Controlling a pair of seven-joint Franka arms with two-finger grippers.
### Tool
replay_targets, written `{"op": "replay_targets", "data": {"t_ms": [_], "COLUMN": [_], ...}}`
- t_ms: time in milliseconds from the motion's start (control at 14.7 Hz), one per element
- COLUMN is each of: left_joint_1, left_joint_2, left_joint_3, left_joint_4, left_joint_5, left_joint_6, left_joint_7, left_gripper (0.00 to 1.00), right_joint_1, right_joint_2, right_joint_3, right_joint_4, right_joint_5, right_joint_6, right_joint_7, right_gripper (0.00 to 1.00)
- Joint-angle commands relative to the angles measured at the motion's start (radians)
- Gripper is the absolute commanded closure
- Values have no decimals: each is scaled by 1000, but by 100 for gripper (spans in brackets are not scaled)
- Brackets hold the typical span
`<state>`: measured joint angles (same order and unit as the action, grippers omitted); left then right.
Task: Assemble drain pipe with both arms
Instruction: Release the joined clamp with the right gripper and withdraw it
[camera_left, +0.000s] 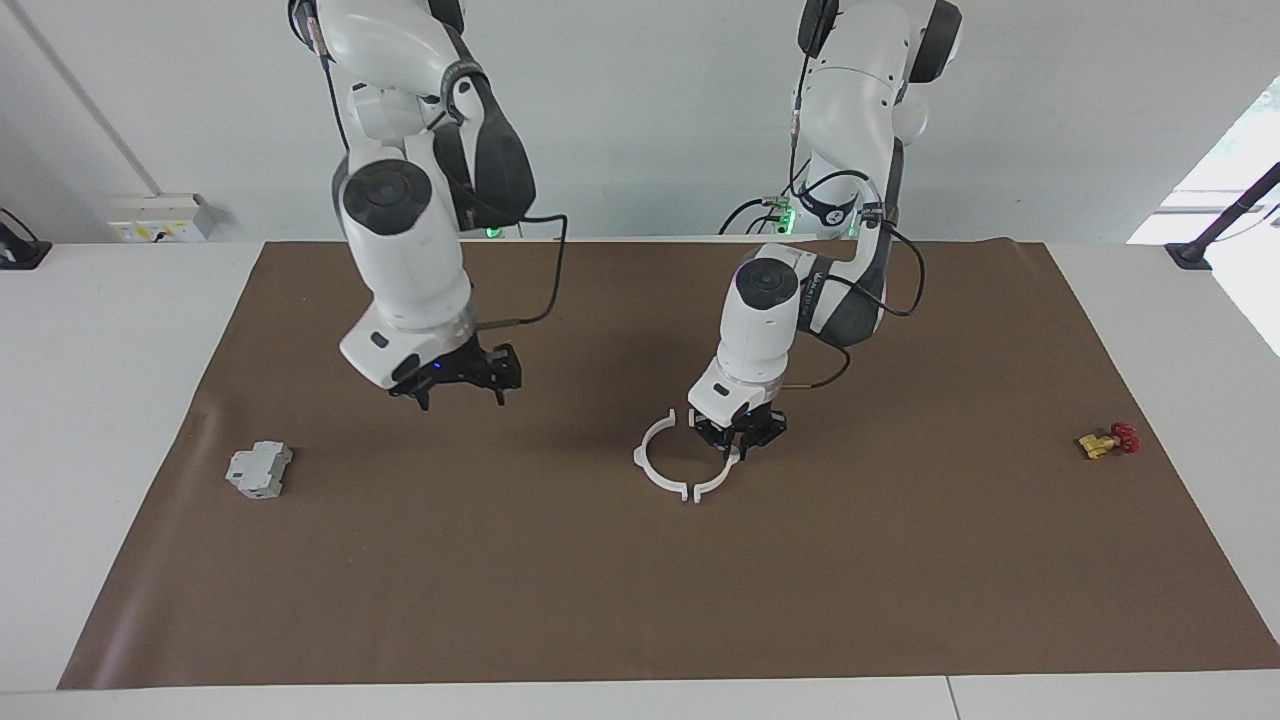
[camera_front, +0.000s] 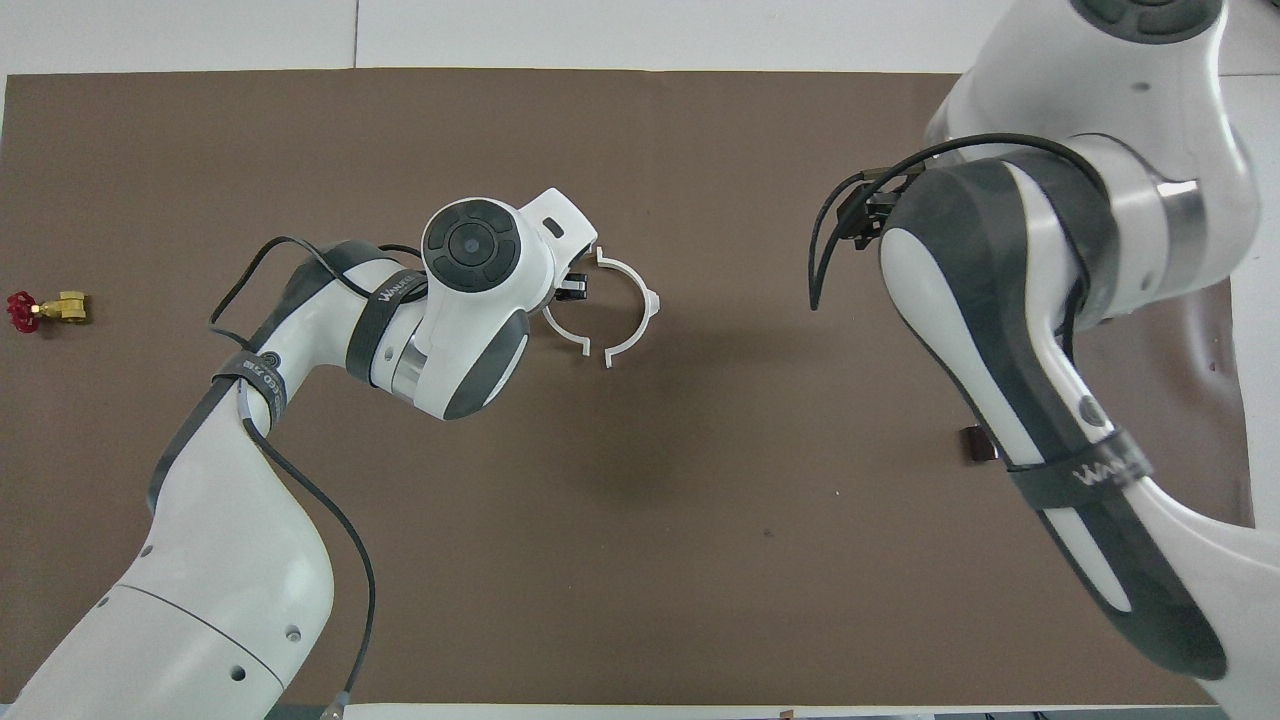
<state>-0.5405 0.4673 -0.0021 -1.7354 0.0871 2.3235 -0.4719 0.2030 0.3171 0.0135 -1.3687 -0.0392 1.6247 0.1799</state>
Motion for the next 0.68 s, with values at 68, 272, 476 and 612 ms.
{"op": "replay_targets", "data": {"t_ms": [68,272,476,612], "left_joint_1": [-16,-24,-27,-33], "left_joint_2": [5,4,4,2], "left_joint_3": [11,13,13,13], "left_joint_4": [-19,-39,-41,-41], "left_joint_5": [16,16,16,16], "left_joint_6": [33,36,34,30], "left_joint_7": [-16,-16,-17,-17], "left_gripper": [100,100,100,100], "right_joint_1": [-88,-112,-123,-132], "right_joint_2": [-128,-174,-231,-266], "right_joint_3": [16,14,6,6], "right_joint_4": [-47,-55,-136,-177], "right_joint_5": [2,2,2,2], "right_joint_6": [-100,-176,-164,-164], "right_joint_7": [-114,-164,-217,-221], "right_gripper": [0,0,0,0]}}
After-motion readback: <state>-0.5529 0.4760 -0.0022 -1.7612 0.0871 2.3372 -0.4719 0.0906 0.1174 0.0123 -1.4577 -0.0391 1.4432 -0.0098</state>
